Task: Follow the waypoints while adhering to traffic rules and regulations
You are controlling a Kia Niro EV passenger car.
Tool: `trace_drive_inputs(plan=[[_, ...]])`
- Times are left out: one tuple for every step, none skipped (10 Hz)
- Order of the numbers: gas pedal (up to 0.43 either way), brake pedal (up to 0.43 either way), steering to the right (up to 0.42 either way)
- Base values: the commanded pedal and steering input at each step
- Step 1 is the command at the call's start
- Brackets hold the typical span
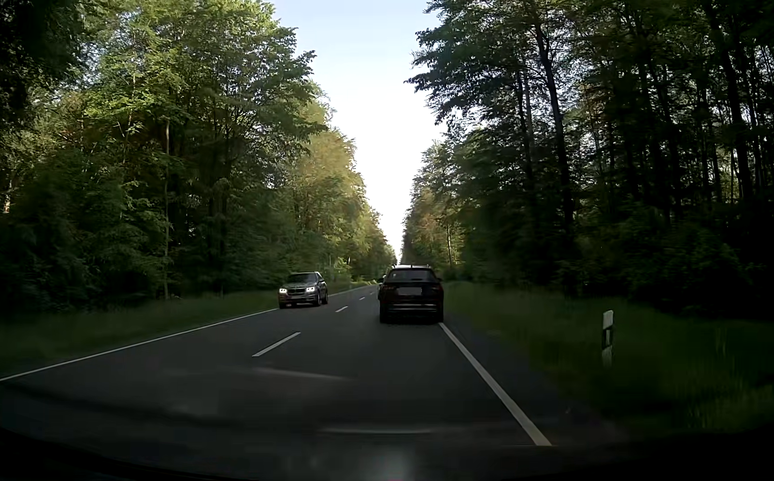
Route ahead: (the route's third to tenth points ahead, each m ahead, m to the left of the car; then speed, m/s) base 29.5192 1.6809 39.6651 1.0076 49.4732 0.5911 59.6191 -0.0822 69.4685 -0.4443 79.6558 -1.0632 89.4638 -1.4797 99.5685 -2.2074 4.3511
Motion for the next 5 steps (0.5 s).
trace_drive_inputs(plan=[[0.000,0.000,0.009],[0.000,0.000,0.010],[0.000,0.000,0.010],[0.000,0.000,0.010],[0.000,0.000,0.010]])
